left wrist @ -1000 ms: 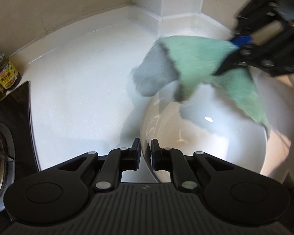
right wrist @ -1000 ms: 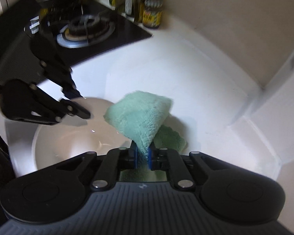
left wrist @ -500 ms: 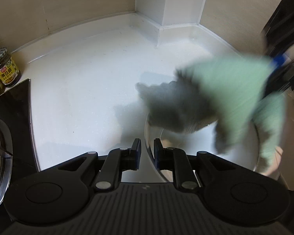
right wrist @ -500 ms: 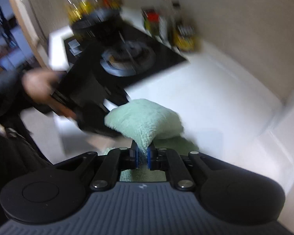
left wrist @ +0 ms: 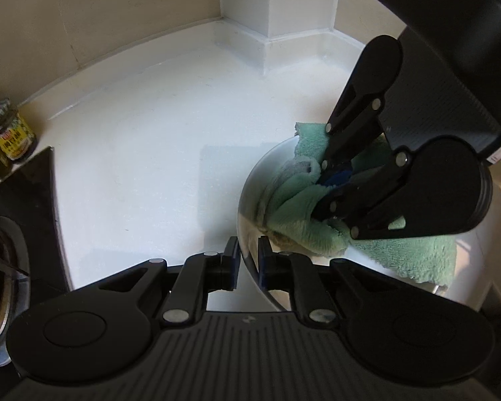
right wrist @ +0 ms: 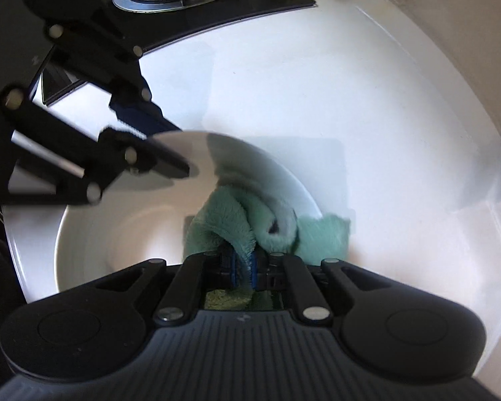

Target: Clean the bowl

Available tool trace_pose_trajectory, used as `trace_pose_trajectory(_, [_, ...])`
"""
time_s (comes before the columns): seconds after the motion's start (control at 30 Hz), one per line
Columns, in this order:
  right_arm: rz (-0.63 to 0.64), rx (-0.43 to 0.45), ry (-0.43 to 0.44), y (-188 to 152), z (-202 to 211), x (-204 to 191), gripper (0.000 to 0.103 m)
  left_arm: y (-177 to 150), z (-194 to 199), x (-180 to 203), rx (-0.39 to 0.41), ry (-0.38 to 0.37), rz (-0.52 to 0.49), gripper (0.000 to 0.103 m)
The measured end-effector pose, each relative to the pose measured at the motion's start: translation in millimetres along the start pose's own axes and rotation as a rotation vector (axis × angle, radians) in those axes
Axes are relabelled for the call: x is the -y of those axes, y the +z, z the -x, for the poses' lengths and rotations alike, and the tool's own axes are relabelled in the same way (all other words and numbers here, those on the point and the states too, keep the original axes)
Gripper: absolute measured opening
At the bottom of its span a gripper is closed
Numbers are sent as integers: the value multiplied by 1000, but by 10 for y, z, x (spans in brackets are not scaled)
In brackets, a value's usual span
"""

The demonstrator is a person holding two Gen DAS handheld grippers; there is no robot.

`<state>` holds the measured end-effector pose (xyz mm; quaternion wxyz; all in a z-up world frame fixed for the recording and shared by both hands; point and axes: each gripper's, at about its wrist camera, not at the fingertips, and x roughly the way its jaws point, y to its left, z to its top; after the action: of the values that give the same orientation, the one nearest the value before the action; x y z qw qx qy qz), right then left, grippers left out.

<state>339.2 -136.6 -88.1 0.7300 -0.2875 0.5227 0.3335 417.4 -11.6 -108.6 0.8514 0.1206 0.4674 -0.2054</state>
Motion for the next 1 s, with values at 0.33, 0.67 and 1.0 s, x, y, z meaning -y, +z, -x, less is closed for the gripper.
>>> trace_pose_trajectory(0.33, [80,-110,189,-180,38,-183,6,5,-3,-33,-3,-6,10,7])
trace_pose_trajectory(0.67, [10,12,78,-71,43,-25,7,-5,-7,-34,-5,2,0,7])
trace_pose_trajectory(1.0, [24,7,67,-385,565,-41,6,230,-112,-578,-15,-97,-198,10])
